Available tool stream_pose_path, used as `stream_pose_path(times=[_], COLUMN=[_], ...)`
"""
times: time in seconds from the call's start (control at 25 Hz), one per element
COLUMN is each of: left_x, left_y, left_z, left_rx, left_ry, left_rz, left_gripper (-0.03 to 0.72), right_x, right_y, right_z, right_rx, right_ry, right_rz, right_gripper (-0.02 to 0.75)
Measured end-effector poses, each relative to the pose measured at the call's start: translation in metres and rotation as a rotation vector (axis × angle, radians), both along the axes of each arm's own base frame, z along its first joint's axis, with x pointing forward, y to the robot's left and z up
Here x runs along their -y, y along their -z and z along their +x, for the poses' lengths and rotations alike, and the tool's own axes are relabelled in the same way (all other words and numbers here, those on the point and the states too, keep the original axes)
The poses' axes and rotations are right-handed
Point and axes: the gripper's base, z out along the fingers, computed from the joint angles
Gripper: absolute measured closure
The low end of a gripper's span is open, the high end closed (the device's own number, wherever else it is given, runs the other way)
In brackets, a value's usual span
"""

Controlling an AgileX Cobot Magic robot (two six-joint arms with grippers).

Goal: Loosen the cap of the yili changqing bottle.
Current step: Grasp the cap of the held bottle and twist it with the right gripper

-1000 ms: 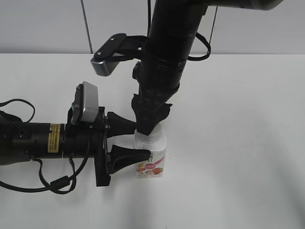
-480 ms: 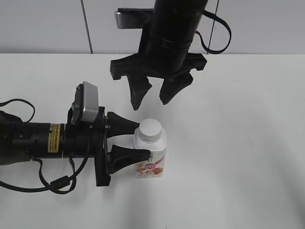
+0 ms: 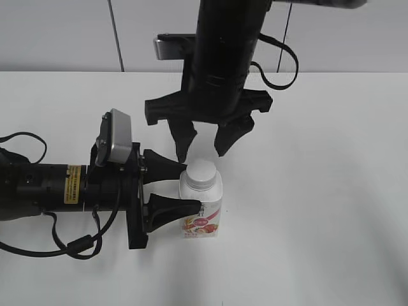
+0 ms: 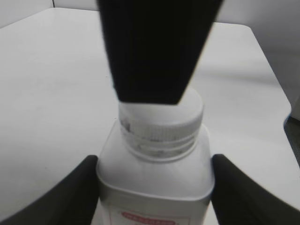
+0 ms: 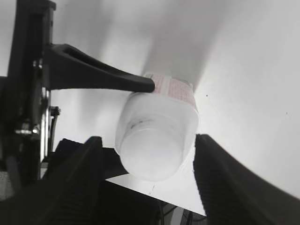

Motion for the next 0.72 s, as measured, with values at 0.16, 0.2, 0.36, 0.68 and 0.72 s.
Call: stream_pose_path(times=[0.16,0.2,0.36,0.68,0.72], left_x=[0.0,0.0,0.0,0.0,0.0], left_y=[0.0,0.0,0.0,0.0,0.0], left_z=[0.0,0.0,0.0,0.0,0.0], left_rx=[0.0,0.0,0.0,0.0,0.0], left_ry=[0.0,0.0,0.0,0.0,0.0], left_rz=[0.0,0.0,0.0,0.0,0.0], left_gripper=[0.249,0.249,0.249,0.249,0.249], right_x=[0.004,0.005,0.004,0.003,0.002], right_y=[0.012,0.014,0.015,0.02,0.023], right_z=[-0.004,-0.005,-0.006,-0.005,-0.004], right_rx=[-0.034,-0.039,-0.052,-0.063,-0.068], right_ry=[0.002,0.002,0.008,0.008,0.008], right_rz=[-0.035,-0.038,-0.029,-0.037,-0.042], right_gripper=[0.228,0.219,0.208,0.205,0.205])
